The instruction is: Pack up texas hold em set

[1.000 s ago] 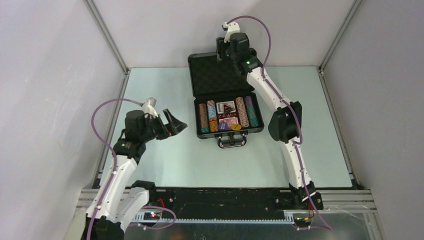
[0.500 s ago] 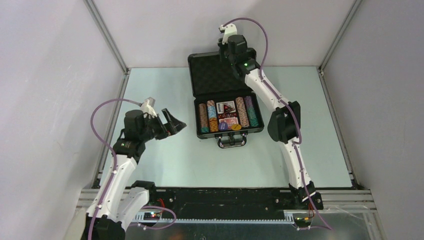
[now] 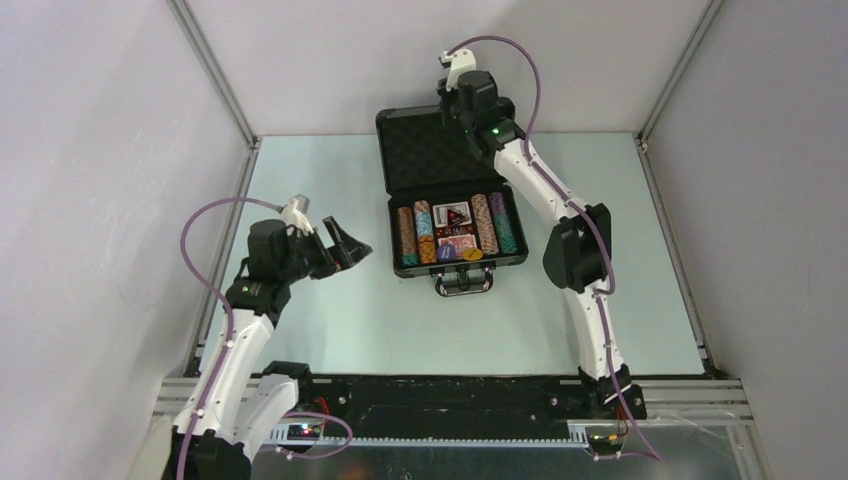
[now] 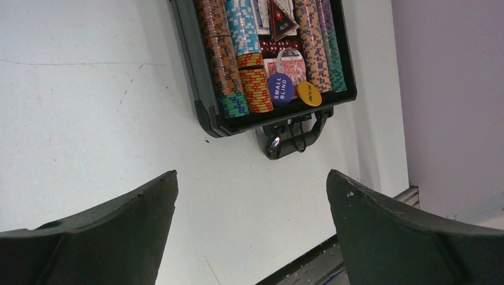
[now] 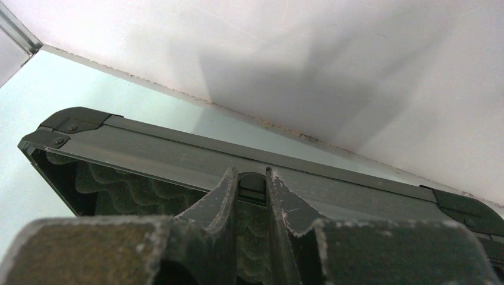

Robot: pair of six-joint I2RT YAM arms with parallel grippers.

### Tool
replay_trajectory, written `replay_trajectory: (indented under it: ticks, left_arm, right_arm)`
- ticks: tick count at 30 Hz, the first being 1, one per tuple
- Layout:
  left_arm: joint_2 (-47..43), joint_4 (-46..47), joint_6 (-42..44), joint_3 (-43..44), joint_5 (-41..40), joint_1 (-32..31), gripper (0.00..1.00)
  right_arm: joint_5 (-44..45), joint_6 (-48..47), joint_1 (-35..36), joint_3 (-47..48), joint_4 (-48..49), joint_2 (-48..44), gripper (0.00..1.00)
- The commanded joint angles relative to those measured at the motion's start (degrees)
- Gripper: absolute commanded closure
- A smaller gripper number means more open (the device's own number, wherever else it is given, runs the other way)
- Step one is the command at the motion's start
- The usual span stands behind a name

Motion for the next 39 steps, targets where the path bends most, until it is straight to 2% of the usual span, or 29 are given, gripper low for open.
replay_trajectory:
  ticks: [1, 8, 13, 20, 25, 28, 30, 39]
  left_arm:
    - [-0.19, 0.82, 0.42, 1.78, 1.41, 0.79, 0.01]
    - [-0.16, 0.77, 0.33, 1.71, 1.36, 0.88, 0.01]
    - [-0.34, 0.81, 0.42, 1.52, 1.19, 0.9, 0.01]
    - [-0.4, 0.84, 0.37, 1.51, 0.91, 0.84, 0.01]
    - [-0.47, 0.78, 0.44, 1.49, 0.76, 0.84, 0.01]
    - [-0.39, 0.83, 0.36, 1.59, 0.74, 0.83, 0.01]
    - [-0.47, 0.83, 0.41, 1.54, 0.75, 0.9, 0.01]
    - [-0.63, 0.82, 0.39, 1.52, 0.51, 0.91, 0.01]
  right_arm:
    - [2.44, -1.08, 1.06, -4.04, -3.85, -8.27, 1.0]
    - [6.06, -0.96, 2.69, -15.53, -1.36, -16.15, 1.0]
    - [7.71, 1.56, 3.23, -21.25, -3.06, -19.37, 1.0]
    - [12.67, 3.5, 6.06, -37.78, 1.97, -28.52, 1.0]
    - [14.92, 5.26, 9.31, -46.09, 3.49, -34.5, 1.0]
    - [16.72, 5.55, 11.34, -49.79, 2.96, -36.63, 0.82]
    - [18.97, 7.08, 12.79, -51.02, 1.21, -37.87, 0.76]
    - [23.64, 15.35, 19.46, -62.48, -0.1, -45.25, 0.7]
